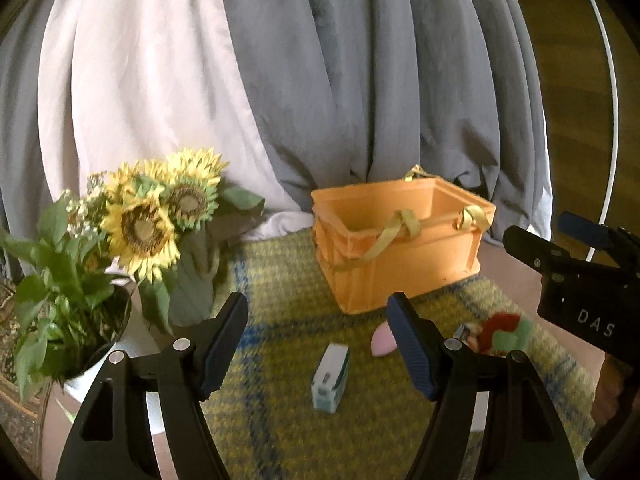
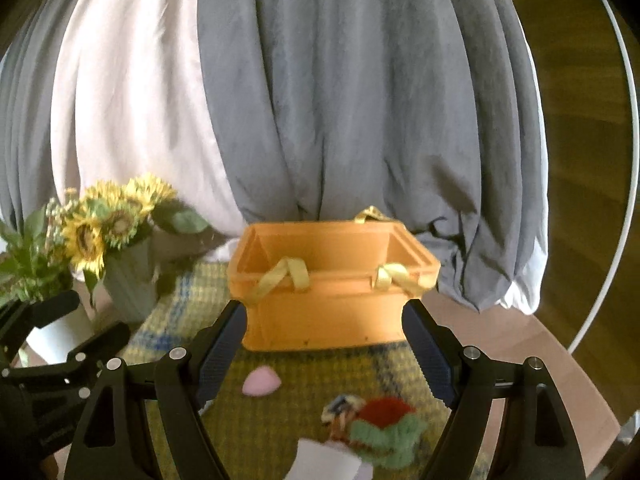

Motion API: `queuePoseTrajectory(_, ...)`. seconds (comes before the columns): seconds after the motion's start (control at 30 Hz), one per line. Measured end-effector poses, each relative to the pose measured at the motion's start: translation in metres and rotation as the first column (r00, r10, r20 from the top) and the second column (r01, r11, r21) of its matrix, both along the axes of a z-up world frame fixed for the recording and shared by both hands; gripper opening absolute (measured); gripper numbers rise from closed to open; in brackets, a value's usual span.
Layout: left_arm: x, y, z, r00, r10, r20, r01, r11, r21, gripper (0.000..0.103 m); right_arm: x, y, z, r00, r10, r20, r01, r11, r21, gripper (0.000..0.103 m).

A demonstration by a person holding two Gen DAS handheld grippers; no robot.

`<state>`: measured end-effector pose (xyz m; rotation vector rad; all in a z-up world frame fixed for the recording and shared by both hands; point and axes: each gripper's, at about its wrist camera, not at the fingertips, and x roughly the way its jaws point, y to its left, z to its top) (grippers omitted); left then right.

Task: Organize soft objects
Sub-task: 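Move both tools back to the white-teal box and white cloth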

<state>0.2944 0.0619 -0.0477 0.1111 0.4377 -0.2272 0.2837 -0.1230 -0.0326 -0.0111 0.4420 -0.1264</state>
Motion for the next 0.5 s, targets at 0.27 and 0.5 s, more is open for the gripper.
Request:
queuePoseTrajectory(0.27,-0.008,0.009,-0.023,0.999,-0.004,-0.053,0.006,0.999,0.039,0.071,-0.017,0.013,-0.029,0.997,-0.032,-0.072,0.03,0.999,-0.021,0.081)
queuePoseTrajectory(0.5,-0.005,0.007,-0.046,0.995,-0.035,-0.095,0.041,0.997,0.062,0.071,-0.025,0.019,-0.054,0.988,-0.067,-0.141,0.06,0.996,-0.059,0.081)
